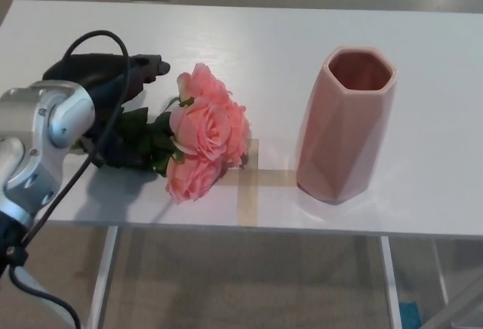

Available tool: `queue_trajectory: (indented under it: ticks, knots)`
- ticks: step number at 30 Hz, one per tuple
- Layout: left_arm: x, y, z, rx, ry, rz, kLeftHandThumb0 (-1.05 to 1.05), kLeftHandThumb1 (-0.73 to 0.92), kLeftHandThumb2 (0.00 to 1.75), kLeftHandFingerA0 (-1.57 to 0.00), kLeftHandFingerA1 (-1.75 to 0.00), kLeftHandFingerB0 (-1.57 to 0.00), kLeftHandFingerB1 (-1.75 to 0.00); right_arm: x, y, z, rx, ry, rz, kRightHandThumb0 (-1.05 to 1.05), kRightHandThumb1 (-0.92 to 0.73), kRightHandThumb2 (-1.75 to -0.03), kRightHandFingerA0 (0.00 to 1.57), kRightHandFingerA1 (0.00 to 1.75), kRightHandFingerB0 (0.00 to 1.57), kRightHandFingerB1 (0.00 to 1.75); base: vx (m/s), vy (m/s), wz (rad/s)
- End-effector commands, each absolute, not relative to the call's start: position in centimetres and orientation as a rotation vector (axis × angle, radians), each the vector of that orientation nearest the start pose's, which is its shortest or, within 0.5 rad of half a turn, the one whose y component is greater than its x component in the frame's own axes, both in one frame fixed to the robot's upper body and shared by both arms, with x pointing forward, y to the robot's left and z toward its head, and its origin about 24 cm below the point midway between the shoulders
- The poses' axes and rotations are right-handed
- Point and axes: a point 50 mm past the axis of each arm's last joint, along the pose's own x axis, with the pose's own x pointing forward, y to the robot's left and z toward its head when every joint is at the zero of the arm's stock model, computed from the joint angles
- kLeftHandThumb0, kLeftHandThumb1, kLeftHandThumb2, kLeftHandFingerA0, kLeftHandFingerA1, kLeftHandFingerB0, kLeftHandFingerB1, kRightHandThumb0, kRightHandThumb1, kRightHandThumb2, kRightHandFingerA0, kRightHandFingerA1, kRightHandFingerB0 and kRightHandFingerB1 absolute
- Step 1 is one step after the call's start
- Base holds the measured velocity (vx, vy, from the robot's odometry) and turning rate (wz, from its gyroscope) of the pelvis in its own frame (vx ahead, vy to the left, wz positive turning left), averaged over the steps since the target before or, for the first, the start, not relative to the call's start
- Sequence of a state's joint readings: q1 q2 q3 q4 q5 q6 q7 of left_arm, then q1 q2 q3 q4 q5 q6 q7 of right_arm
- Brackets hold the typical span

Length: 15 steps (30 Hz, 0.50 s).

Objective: Use the left hand to pick up the rose and then lift and insert it into the pink vase.

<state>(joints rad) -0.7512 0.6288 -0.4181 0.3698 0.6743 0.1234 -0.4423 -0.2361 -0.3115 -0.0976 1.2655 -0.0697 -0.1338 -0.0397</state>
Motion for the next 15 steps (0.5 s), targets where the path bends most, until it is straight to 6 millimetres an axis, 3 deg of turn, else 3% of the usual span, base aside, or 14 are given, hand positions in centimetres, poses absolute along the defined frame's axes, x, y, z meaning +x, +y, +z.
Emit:
queue_trajectory:
  ticks: [1,13,14,15]
  knots:
    - [37.2,18.1,14.9,1.497,0.115,-0.367,-0.52,0.34,0.74,0.0,-0.14,0.0,-0.25,18.6,-27.6,-11.4,-0.297,0.878,-0.221,-0.24,-0.52,-0.55,0.72,0.51,0.61,0.46,0.0,0.0,0.0]
    - [38.4,17.8,13.3,1.493,0.23,-0.364,-0.53,0.34,0.74,0.0,-0.14,-0.01,-0.26,18.5,-27.5,-11.4,-0.294,0.871,-0.227,-0.24,-0.52,-0.55,0.73,0.51,0.62,0.46,0.0,0.0,0.0]
    - [38.4,17.7,13.2,1.496,0.231,-0.366,-0.56,0.34,0.7,0.0,-0.11,-0.06,-0.26,18.5,-27.5,-11.4,-0.294,0.871,-0.228,-0.24,-0.52,-0.55,0.73,0.51,0.62,0.46,0.0,0.0,0.0]
    - [38.4,17.4,13.0,1.503,0.233,-0.37,-0.53,0.34,0.75,0.0,-0.15,-0.01,-0.27,18.5,-27.5,-11.4,-0.294,0.87,-0.227,-0.24,-0.52,-0.55,0.73,0.51,0.62,0.46,0.0,0.0,0.0]
